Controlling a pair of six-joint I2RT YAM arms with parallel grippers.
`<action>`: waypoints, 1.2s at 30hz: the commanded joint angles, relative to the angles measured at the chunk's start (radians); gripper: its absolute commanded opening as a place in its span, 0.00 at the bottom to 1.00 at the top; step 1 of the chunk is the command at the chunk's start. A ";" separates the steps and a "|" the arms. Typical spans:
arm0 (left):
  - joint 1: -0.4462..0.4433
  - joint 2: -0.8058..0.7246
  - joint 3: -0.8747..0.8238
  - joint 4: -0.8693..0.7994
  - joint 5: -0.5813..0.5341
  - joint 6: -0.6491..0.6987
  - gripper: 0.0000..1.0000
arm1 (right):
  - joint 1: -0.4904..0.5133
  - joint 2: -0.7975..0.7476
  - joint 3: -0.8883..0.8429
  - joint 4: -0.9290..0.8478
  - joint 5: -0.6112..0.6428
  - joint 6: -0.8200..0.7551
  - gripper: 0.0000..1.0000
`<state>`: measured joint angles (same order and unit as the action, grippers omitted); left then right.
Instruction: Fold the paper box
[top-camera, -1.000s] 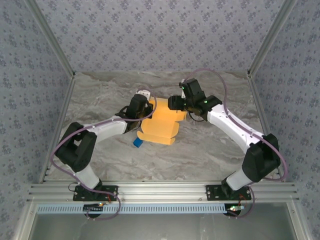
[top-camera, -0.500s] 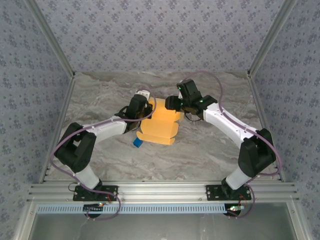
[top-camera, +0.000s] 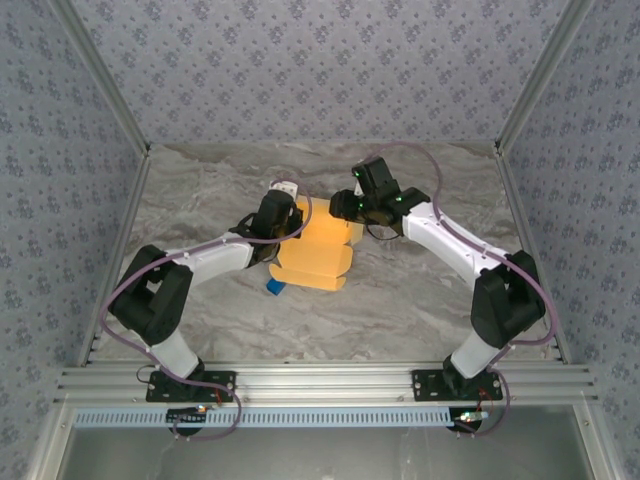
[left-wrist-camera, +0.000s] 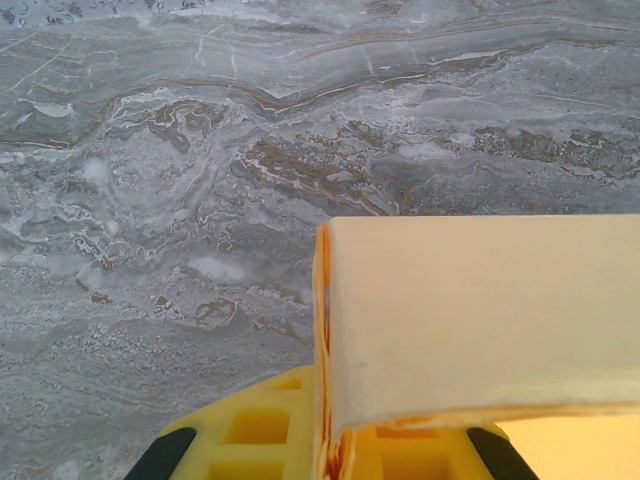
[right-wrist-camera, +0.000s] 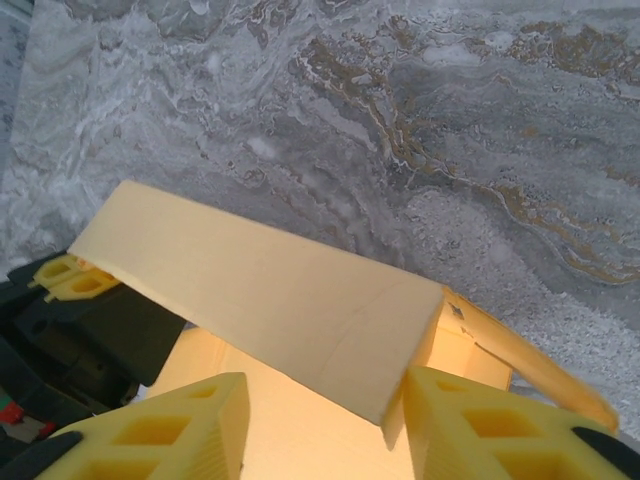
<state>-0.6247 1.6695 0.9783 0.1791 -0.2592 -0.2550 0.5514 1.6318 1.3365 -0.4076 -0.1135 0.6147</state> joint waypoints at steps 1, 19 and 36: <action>-0.015 -0.035 0.002 0.026 0.014 0.006 0.00 | -0.012 0.005 0.017 0.053 -0.059 0.053 0.41; -0.015 -0.033 0.020 -0.011 -0.043 -0.003 0.00 | 0.007 -0.112 0.066 -0.176 0.237 -0.154 0.52; -0.014 -0.044 0.026 -0.021 -0.044 -0.006 0.00 | 0.132 -0.045 -0.016 -0.083 0.277 -0.027 0.66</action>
<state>-0.6353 1.6695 0.9787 0.1741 -0.2852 -0.2554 0.6792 1.5593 1.3300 -0.5106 0.1265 0.5514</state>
